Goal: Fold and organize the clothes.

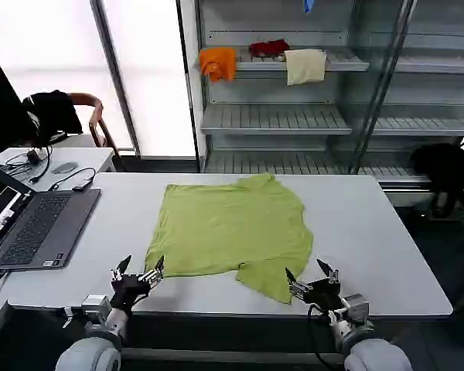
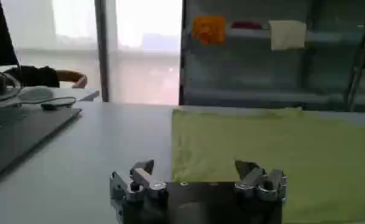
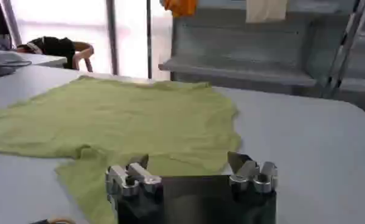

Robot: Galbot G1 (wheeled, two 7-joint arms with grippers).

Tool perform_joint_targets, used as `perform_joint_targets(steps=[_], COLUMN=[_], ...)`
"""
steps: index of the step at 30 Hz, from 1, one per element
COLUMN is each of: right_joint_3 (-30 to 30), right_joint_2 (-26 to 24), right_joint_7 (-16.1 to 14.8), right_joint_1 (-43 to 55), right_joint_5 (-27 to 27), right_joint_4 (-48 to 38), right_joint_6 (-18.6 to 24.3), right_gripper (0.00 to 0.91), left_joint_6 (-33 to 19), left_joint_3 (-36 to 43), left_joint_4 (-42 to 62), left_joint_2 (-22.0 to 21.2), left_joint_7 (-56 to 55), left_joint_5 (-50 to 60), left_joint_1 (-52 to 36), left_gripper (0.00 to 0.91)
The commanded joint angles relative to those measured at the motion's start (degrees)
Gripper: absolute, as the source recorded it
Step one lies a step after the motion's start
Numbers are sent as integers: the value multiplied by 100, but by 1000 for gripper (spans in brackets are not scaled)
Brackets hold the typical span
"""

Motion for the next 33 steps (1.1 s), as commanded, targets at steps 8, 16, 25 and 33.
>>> perform_joint_targets(steps=[8,16,25,33], right_joint_3=[-94,-239,-476,-558], right_joint_2=[22,85,234,218], right_joint_7=[-39,-21,-5,-78], right_joint_1=[-85,-38,115,44], right_joint_5=[-69,-228,-524,-717], right_joint_4=[-70,-230,-466,-520], right_joint_6=[89,125,119,279], right_gripper=[907,887,0,0], left_joint_6=[18,-81,-120,-156], left_joint_3=[53,88,97,120], left_joint_4=[41,170,384,361], left_joint_2=[9,-1,-15,1], left_joint_7=[-33,-28,-37,52], left_joint_5=[397,520,562,550], left_joint_1=[242,270,221,300], left_gripper=[766,605,10,0])
